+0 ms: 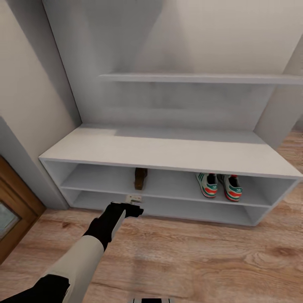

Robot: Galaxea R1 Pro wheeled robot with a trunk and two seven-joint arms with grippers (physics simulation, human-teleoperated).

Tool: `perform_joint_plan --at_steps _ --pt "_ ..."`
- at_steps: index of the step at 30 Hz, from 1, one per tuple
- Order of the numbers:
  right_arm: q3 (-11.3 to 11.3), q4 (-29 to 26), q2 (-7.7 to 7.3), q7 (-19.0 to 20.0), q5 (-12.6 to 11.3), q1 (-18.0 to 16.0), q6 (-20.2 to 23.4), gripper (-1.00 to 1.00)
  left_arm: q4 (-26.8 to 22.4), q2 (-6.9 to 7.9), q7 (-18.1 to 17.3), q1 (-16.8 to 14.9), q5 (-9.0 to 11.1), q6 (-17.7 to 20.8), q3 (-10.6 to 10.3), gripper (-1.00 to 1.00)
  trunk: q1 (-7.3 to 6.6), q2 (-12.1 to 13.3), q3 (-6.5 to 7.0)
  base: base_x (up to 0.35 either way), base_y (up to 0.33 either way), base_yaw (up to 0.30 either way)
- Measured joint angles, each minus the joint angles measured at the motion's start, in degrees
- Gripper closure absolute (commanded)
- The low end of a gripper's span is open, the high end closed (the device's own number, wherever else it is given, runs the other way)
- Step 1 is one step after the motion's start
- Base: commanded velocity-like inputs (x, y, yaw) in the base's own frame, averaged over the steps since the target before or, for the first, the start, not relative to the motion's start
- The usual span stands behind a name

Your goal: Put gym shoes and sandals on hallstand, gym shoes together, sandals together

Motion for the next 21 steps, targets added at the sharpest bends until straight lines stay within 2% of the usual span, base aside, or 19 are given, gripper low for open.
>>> perform_joint_plan --at_steps 9,13,21 --pt "0.0 0.0 0.09 0.1 -0.1 0.0 0.0 1.0 0.0 0.0 0.0 0.1 0.0 -0.1 0.1 -1.0 0.0 0.0 0.0 -0.328 0.0 0.0" --pt "0.0 0.0 0.1 -0.1 -0.1 0.0 0.1 1.0 0.0 0.0 0.0 0.3 0.0 -2.2 0.2 -1.0 -0.03 0.0 0.0 -0.121 0.011 0.0" --pt "0.0 0.0 0.11 -0.1 -0.1 0.0 0.0 1.0 -0.5 0.0 0.0 0.4 -0.1 -2.6 0.2 -1.0 -0.01 0.0 0.0 -0.164 0.261 0.0"
